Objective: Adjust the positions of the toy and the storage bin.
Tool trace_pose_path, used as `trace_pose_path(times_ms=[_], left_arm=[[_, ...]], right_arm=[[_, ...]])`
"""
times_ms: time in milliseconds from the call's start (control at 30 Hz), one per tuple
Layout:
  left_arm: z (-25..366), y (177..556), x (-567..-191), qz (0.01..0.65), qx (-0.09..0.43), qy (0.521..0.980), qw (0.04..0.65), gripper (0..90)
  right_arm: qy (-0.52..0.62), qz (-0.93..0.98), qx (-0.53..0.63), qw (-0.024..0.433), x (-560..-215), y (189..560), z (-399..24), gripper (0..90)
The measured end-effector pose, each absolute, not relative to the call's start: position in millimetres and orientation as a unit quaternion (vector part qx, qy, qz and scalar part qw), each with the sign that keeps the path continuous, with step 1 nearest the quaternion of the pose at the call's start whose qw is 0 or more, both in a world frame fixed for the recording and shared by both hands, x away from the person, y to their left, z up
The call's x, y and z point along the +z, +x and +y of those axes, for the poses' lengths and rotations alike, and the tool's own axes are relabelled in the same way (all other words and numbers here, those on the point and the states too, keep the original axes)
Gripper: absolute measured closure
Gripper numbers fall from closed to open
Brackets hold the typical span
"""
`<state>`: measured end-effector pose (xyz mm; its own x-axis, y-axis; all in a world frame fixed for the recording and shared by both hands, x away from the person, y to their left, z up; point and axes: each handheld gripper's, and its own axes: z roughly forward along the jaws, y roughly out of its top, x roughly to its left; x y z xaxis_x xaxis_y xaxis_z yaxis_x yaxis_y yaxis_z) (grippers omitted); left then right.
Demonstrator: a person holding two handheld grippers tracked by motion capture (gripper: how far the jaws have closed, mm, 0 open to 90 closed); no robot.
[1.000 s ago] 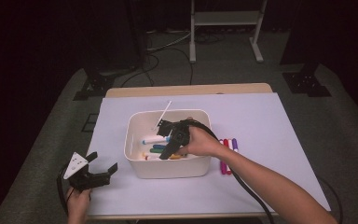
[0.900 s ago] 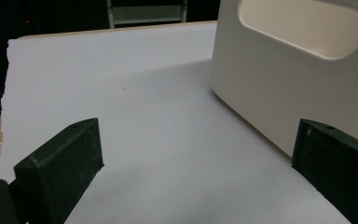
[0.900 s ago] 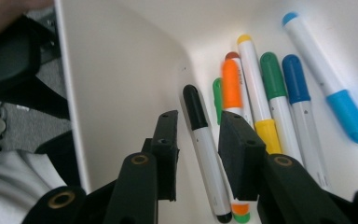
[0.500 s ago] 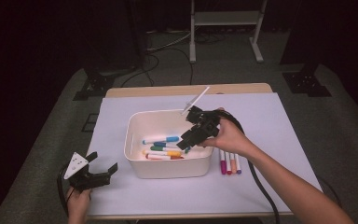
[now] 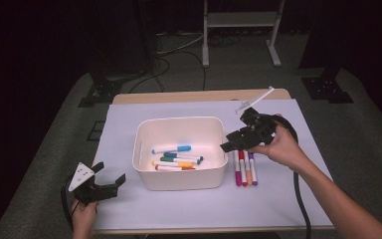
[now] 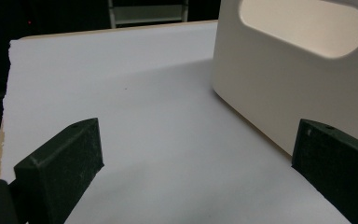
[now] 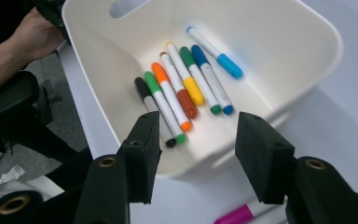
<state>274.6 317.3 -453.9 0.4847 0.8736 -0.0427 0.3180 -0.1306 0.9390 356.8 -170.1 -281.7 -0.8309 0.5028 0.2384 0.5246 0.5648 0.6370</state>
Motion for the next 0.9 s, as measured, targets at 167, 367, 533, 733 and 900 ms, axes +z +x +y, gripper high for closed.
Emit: trace_pose_path(times_ms=[167, 367, 533, 733, 900], left_arm=[[317, 275, -454, 0.425, 0.277, 0.7, 0.502, 0.5], [317, 275, -454, 0.425, 0.277, 0.699, 0.504, 0.6], [317, 275, -454, 0.425, 0.277, 0.699, 0.504, 0.6], [317, 275, -454, 0.424, 0.277, 0.7, 0.503, 0.6], [317, 275, -454, 0.425, 0.277, 0.7, 0.503, 0.5]], right_arm=[[-0.316, -0.875, -0.367, 0.01, -291, 356, -192, 46.7], [-0.338, -0.871, -0.357, 0.0, -309, 355, -210, 46.4], [-0.358, -0.868, -0.345, -0.008, -333, 356, -221, 46.1], [-0.385, -0.863, -0.327, -0.006, -362, 359, -232, 45.8], [-0.4, -0.86, -0.316, -0.01, -380, 363, -237, 45.7]])
